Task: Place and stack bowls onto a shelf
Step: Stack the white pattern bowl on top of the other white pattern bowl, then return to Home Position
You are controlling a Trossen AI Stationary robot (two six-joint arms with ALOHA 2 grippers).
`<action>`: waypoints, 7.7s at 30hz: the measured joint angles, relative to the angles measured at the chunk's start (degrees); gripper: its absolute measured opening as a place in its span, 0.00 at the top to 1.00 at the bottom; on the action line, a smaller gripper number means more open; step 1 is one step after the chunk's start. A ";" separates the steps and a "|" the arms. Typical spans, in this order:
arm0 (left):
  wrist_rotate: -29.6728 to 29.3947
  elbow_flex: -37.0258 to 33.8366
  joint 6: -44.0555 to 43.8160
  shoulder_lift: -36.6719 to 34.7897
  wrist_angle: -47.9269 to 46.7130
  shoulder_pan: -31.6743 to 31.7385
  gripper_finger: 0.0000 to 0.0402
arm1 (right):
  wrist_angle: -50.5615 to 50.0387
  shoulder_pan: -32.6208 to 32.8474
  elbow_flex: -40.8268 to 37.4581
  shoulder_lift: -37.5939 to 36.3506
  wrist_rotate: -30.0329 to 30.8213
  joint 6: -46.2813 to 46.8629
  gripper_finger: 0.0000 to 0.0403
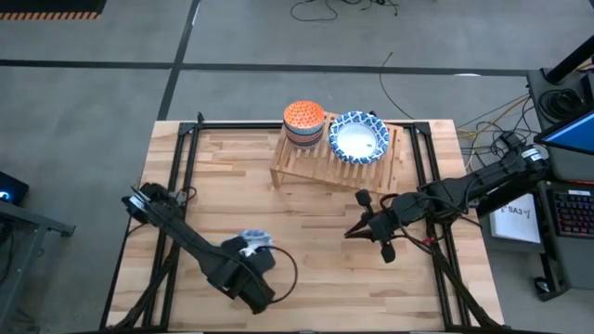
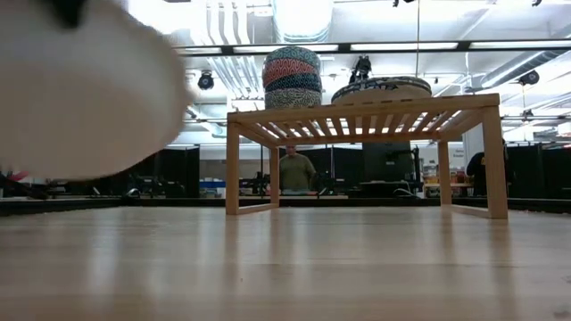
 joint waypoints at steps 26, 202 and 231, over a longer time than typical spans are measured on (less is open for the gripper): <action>-29.64 20.78 48.97 0.15 -0.41 12.04 1.00 | -6.45 23.00 0.01 -9.90 9.80 7.34 0.98; -2.65 -83.33 64.94 -82.01 75.88 30.59 1.00 | 16.35 -21.44 -33.53 -47.14 7.78 6.79 0.98; -7.22 -98.12 63.90 -106.24 82.84 30.75 1.00 | 21.33 -21.54 -48.06 -57.14 -9.69 8.69 0.98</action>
